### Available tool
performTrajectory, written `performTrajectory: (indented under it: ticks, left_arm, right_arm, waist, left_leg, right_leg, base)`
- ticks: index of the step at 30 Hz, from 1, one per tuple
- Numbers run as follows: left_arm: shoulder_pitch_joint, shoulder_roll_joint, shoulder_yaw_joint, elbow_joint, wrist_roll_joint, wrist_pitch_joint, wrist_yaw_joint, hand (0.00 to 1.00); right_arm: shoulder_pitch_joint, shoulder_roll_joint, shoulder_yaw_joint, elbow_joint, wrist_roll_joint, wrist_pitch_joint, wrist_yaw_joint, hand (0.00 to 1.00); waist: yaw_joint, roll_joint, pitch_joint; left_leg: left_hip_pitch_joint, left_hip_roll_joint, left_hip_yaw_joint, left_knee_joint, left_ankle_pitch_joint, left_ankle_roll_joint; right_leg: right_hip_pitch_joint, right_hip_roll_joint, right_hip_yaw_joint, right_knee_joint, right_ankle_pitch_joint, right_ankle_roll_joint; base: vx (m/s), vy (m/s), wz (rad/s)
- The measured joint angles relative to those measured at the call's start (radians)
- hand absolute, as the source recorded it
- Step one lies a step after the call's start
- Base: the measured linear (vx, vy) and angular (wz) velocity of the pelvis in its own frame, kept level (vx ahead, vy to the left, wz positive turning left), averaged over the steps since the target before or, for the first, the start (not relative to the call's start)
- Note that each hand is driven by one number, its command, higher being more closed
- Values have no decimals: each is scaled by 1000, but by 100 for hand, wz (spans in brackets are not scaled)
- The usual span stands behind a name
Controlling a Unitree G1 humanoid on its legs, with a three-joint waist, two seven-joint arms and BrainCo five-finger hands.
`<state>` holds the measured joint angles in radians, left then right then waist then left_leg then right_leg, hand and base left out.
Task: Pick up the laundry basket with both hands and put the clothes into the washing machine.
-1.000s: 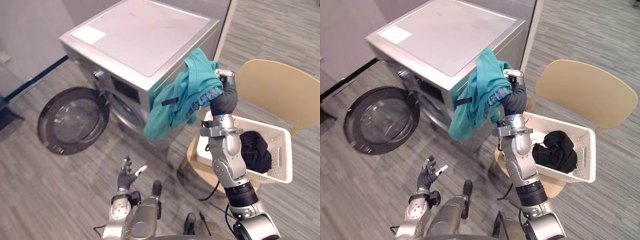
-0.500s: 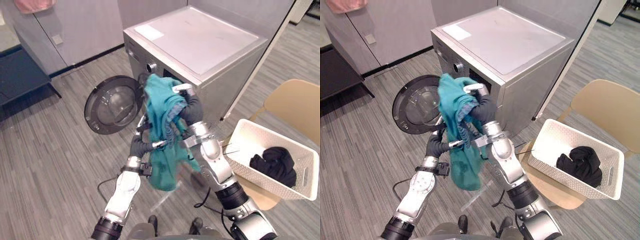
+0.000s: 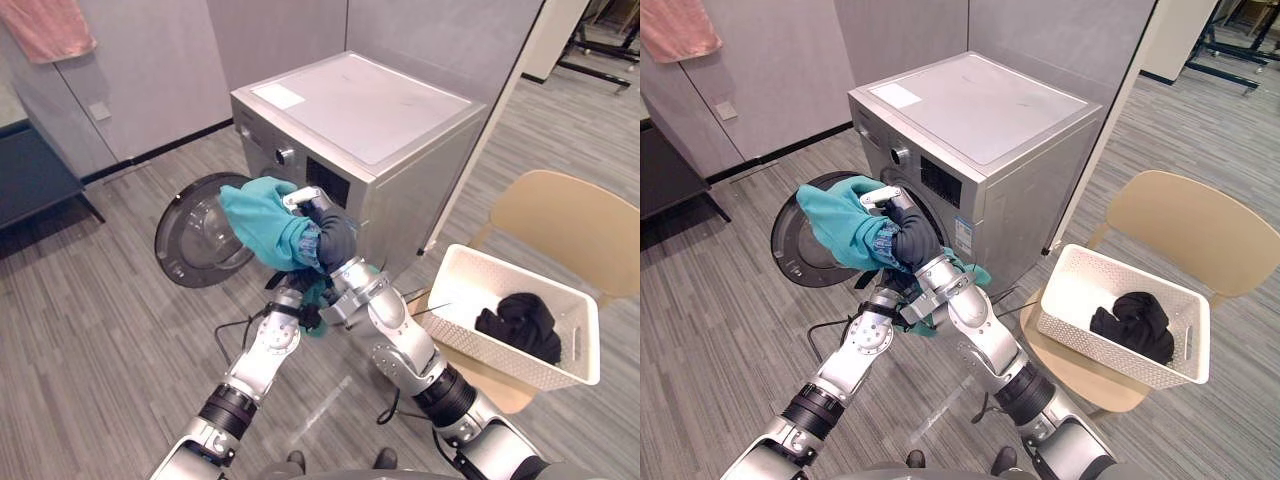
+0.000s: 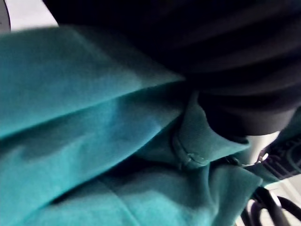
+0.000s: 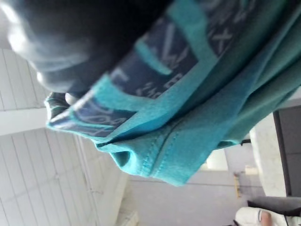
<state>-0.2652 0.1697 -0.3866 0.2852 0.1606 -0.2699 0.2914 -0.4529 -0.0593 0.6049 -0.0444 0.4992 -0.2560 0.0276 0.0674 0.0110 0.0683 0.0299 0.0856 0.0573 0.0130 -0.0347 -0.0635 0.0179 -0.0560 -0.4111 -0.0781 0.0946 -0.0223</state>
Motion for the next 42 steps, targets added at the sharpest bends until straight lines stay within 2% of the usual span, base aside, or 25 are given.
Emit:
performTrajectory:
  ticks: [7, 11, 14, 15, 17, 18, 19, 21, 22, 23, 25, 26, 27, 28, 29, 30, 31, 32, 33, 36, 37, 38, 39, 40, 42]
  left_arm:
    - [149, -45, 82, -16, -2, 1, -2, 100]
    - [266, -50, 187, -22, -15, 1, -2, 100]
    - [292, -53, 234, 6, -56, 1, -4, 100]
    - [294, -60, 256, 42, -75, 1, -7, 100]
    - [298, -73, 281, 79, -81, 2, -11, 100]
    - [304, -79, 292, 103, -81, 2, -17, 100]
    - [329, -79, 306, 133, -81, 2, -33, 100]
    - [359, -77, 316, 181, -80, 3, -48, 100]
    - [391, -70, 318, 227, -79, 11, -59, 100]
    - [402, -68, 319, 243, -79, 13, -66, 100]
    - [431, -67, 323, 276, -76, 27, -81, 100]
    - [467, -66, 337, 286, -70, 31, -96, 100]
    - [488, -67, 340, 296, -68, 36, -97, 100]
    - [498, -66, 340, 299, -68, 40, -98, 100]
    - [512, -64, 343, 298, -67, 46, -99, 100]
    - [516, -62, 350, 298, -66, 49, -97, 100]
    - [515, -55, 349, 299, -65, 50, -96, 100]
    - [509, -46, 348, 298, -65, 51, -96, 100]
    - [496, -34, 349, 298, -65, 53, -95, 100]
    - [451, -31, 342, 300, -66, 55, -96, 100]
    - [424, -38, 336, 299, -66, 55, -96, 100]
    - [415, -38, 326, 300, -65, 55, -98, 100]
    - [409, -37, 309, 301, -62, 55, -103, 100]
    - [402, -45, 295, 310, -55, 55, -112, 100]
    - [387, -54, 271, 310, -46, 55, -116, 100]
  right_arm:
    - [107, -57, -52, -54, -166, -1, 9, 0]
    - [247, -104, -170, -61, -316, -10, 8, 0]
    - [352, -149, -282, -49, -377, -11, -7, 0]
    - [392, -172, -337, -14, -399, -13, -8, 0]
    - [434, -187, -387, 35, -438, -13, -18, 0]
    - [468, -191, -411, 70, -460, -12, -27, 0]
    - [503, -192, -434, 125, -507, -9, -37, 0]
    - [535, -191, -448, 192, -552, -7, -46, 0]
    - [558, -161, -455, 266, -574, -4, -46, 0]
    - [561, -155, -463, 298, -584, -2, -46, 0]
    - [569, -117, -482, 389, -611, 15, -46, 0]
    - [574, -95, -482, 447, -630, 29, -46, 0]
    - [582, -89, -482, 481, -642, 36, -47, 0]
    - [585, -88, -482, 498, -653, 39, -47, 0]
    - [595, -88, -482, 520, -677, 45, -49, 0]
    - [598, -86, -483, 545, -687, 48, -50, 0]
    - [598, -80, -482, 560, -687, 48, -50, 0]
    - [599, -65, -482, 574, -687, 48, -50, 0]
    - [598, -60, -481, 574, -687, 48, -50, 0]
    - [574, -71, -487, 596, -678, 48, -66, 0]
    - [559, -75, -488, 617, -676, 49, -75, 0]
    - [559, -74, -488, 618, -676, 50, -77, 0]
    - [567, -71, -487, 619, -676, 53, -77, 0]
    - [565, -74, -488, 620, -672, 62, -77, 0]
    - [560, -71, -485, 620, -667, 69, -74, 0]
  waist:
    - [-1, 0, -1]
    - [-1, 4, 1]
    - [0, 21, 15]
    - [1, 37, 27]
    - [0, 46, 33]
    - [-1, 52, 38]
    - [-8, 53, 39]
    - [-10, 51, 40]
    - [-12, 47, 40]
    - [-12, 45, 42]
    - [-21, 28, 61]
    - [-25, 3, 76]
    - [-27, -10, 84]
    - [-27, -12, 87]
    - [-28, -17, 90]
    - [-36, -16, 96]
    - [-43, -14, 103]
    - [-60, -9, 114]
    - [-71, -20, 119]
    - [-82, -24, 134]
    - [-87, -21, 134]
    - [-89, -25, 132]
    - [-103, -17, 126]
    - [-112, 2, 123]
    - [-105, 14, 127]
  left_leg:
    - [1, 20, -1, -22, 11, -16]
    - [-48, 23, -22, -27, 15, -22]
    - [-129, 13, -87, 0, 37, -23]
    - [-154, 8, -97, -9, 65, -20]
    - [-172, 2, -25, -27, 93, 10]
    - [-174, 8, 75, -31, 66, 78]
    - [-175, 30, 196, -12, 56, 93]
    - [-173, 32, 199, 0, 69, 71]
    - [-166, 19, 186, 6, 61, 48]
    - [-168, 13, 182, 9, 60, 47]
    - [-167, -16, 177, 63, 9, 57]
    - [-157, -48, 171, 121, -43, 66]
    - [-157, -71, 160, 168, -89, 77]
    - [-156, -81, 154, 190, -113, 81]
    - [-150, -102, 130, 219, -154, 98]
    - [-126, -108, 105, 231, -170, 115]
    - [-118, -105, 83, 240, -182, 120]
    - [-104, -101, 48, 235, -190, 123]
    - [-84, -101, 23, 216, -192, 123]
    - [-30, -101, -3, 174, -192, 118]
    - [-5, -97, -19, 159, -201, 96]
    - [8, -97, -30, 158, -217, 71]
    - [28, -85, -36, 168, -239, 43]
    - [26, -67, -38, 220, -248, 22]
    - [-58, -26, 4, 441, -239, -19]
  right_leg:
    - [7, 33, -1, -21, -2, -9]
    - [-29, 37, -23, -21, -7, -10]
    - [-61, 30, -101, -16, -16, -8]
    - [-79, 8, -150, 23, -41, -12]
    - [-96, -19, -197, 67, -73, -13]
    - [-98, -37, -235, 96, -93, -5]
    - [-104, -63, -264, 149, -126, 12]
    - [-108, -93, -277, 210, -158, 33]
    - [-108, -117, -290, 237, -174, 49]
    - [-108, -126, -294, 248, -179, 56]
    - [-114, -198, -299, 360, -237, 88]
    - [-119, -272, -282, 486, -293, 110]
    - [-132, -330, -242, 591, -317, 105]
    - [-147, -355, -212, 654, -318, 95]
    - [-200, -392, -119, 785, -293, 2]
    - [-274, -381, 30, 911, -224, -50]
    - [-305, -345, 114, 957, -245, -10]
    - [-337, -271, 192, 985, -311, 37]
    - [-367, -203, 219, 958, -352, 50]
    - [-427, -134, 142, 768, -356, 42]
    - [-439, -105, 80, 604, -317, 38]
    - [-441, -79, 69, 507, -256, 9]
    - [-424, -60, 76, 500, -174, -48]
    - [-405, -57, 52, 508, -195, -55]
    - [-358, -33, 47, 479, -219, -67]
  base:
    - [-11, -19, -2]
    - [5, 0, 13]
    - [22, 3, 81]
    - [27, 45, 101]
    - [5, 67, 92]
    - [79, 79, 93]
    - [117, 52, 87]
    - [169, 41, 50]
    - [183, 64, 33]
    - [197, 103, 35]
    - [155, 110, 30]
    - [135, 114, 34]
    - [125, 114, 33]
    - [118, 130, 37]
    - [165, 157, 43]
    - [221, 154, 53]
    - [319, 116, 67]
    - [329, 43, 76]
    - [312, 12, 75]
    - [355, -50, 48]
    - [405, -64, 45]
    - [429, -85, 76]
    - [371, -85, 78]
    - [524, -120, 63]
    - [553, -149, 3]
